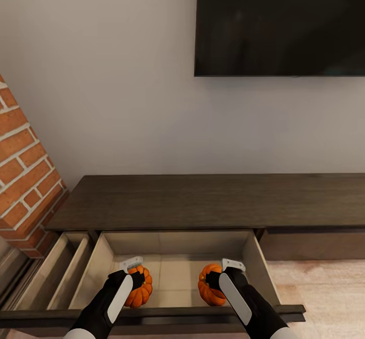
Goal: Place each of the two pumpkins and all three candles from the living room inside a cabinet in the living room (use any cabinet), then make sure every cabinet is closed, and position the cauldron so it is next to a table in the living room.
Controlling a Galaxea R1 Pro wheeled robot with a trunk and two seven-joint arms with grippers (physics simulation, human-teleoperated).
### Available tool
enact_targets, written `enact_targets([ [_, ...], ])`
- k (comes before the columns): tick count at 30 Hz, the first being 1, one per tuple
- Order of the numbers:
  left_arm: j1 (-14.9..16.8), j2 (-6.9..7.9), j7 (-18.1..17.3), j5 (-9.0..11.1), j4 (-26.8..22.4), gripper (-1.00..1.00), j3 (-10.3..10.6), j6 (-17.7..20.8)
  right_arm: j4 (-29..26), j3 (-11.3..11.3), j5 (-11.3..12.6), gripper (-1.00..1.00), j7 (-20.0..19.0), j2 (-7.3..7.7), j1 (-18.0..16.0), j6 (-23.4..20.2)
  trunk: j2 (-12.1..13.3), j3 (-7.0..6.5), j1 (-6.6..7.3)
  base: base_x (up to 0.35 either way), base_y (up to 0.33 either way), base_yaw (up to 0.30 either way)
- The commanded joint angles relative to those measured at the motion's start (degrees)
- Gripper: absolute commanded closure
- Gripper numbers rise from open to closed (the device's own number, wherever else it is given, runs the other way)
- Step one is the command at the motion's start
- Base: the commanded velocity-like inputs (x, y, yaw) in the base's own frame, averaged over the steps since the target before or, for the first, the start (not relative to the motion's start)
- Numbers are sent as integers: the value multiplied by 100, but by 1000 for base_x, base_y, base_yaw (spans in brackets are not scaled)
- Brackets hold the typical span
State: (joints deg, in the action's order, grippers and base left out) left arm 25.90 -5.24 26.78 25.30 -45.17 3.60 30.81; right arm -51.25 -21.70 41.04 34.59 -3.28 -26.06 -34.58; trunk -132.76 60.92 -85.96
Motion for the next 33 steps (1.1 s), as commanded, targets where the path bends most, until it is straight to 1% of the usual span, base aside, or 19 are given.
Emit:
enact_targets([
  [1,3,4,60,54,-9,100,23,8,-8,-16,53,100,57,2,-5,1,-44,23,-21,0,0,0],
  [2,3,5,58,54,-9,100,25,6,-8,-15,53,100,57,2,-5,2,-84,41,-43,0,0,0],
  [3,3,5,60,54,-9,100,25,6,-8,-17,53,-100,58,2,-5,3,-84,41,-43,0,0,0],
  [11,3,17,67,49,-18,100,27,4,-9,-11,53,-100,51,2,-5,-4,-84,41,-43,0,0,0],
  [12,3,20,66,49,-18,-100,27,4,-8,-11,53,-100,50,2,-5,-4,-84,41,-43,0,0,0],
  [20,3,23,43,54,-146,-100,18,7,-8,-10,53,-100,40,2,-5,-5,-84,41,-43,0,0,0],
  [25,3,31,31,73,-234,-100,12,18,-13,-10,53,-100,39,2,-5,-5,116,-48,67,0,0,0],
  [28,3,39,16,107,-374,-100,4,39,-16,-10,53,-100,39,2,-5,-12,237,-102,132,0,0,0],
  [30,3,42,13,118,-460,-100,-11,150,-16,-10,53,-100,39,2,-6,-18,317,-138,176,0,0,0],
  [32,-1,47,12,130,-605,-100,-27,404,-16,-10,58,-100,35,2,-7,-27,397,-174,220,0,0,0],
  [33,-3,48,12,136,-649,-100,-31,465,-16,-10,60,-100,33,2,-7,-29,437,-192,242,0,0,0],
])
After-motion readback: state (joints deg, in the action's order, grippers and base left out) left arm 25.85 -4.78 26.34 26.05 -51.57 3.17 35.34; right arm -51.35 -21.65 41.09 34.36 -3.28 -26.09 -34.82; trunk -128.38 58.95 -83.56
